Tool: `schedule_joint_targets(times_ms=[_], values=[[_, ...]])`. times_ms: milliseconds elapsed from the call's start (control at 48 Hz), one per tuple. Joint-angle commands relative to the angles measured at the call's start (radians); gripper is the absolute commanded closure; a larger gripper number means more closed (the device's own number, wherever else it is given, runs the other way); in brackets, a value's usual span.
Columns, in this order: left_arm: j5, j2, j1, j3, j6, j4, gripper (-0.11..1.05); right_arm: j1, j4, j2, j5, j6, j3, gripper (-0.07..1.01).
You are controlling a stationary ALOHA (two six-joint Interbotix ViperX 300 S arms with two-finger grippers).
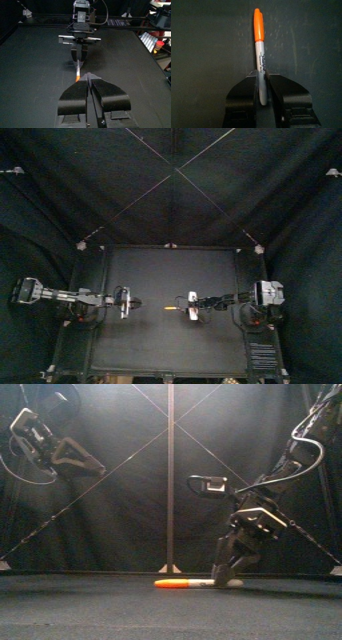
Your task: Uncap the pen
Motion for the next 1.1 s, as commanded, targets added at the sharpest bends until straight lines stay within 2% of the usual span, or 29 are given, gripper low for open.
schedule_joint_targets(times_ms=[21, 83, 167, 229, 396, 438, 646, 833, 917, 1104], values=[[0.002, 0.067, 0.011, -0.060, 0.0015, 0.000, 0.14, -0.003, -0.002, -0.048, -0.003, 0.002, -0.037, 0.42], [0.009, 0.114, 0.025, -0.081, 0.0031, 0.000, 0.08, -0.002, -0.002, -0.052, -0.003, 0.002, -0.044, 0.42], [0.028, 0.164, 0.035, -0.109, 0.0046, 0.002, 0.07, 0.002, -0.003, -0.057, -0.003, 0.002, -0.048, 0.42], [0.052, 0.207, 0.035, -0.135, 0.0046, 0.003, 0.07, 0.003, -0.002, -0.060, -0.003, 0.002, -0.051, 0.42], [0.138, 0.331, 0.040, -0.222, 0.0046, 0.034, 0.07, 0.003, -0.003, -0.071, -0.003, 0.002, -0.054, 0.42], [0.147, 0.359, 0.040, -0.241, 0.0046, 0.037, 0.07, 0.003, -0.005, -0.074, -0.003, 0.002, -0.054, 0.42], [0.161, 0.451, 0.054, -0.304, 0.0046, 0.046, 0.07, 0.009, -0.005, -0.083, -0.005, 0.002, -0.054, 0.42], [0.160, 0.463, 0.072, -0.311, 0.0031, 0.044, 0.09, 0.011, -0.005, -0.084, -0.005, 0.002, -0.054, 0.42], [0.161, 0.465, 0.074, -0.311, 0.0031, 0.046, 0.16, 0.011, -0.005, -0.084, -0.006, 0.002, -0.054, 0.42], [0.161, 0.463, 0.075, -0.310, 0.0061, 0.049, 0.44, 0.011, -0.005, -0.084, -0.008, 0.000, -0.052, 0.42]])
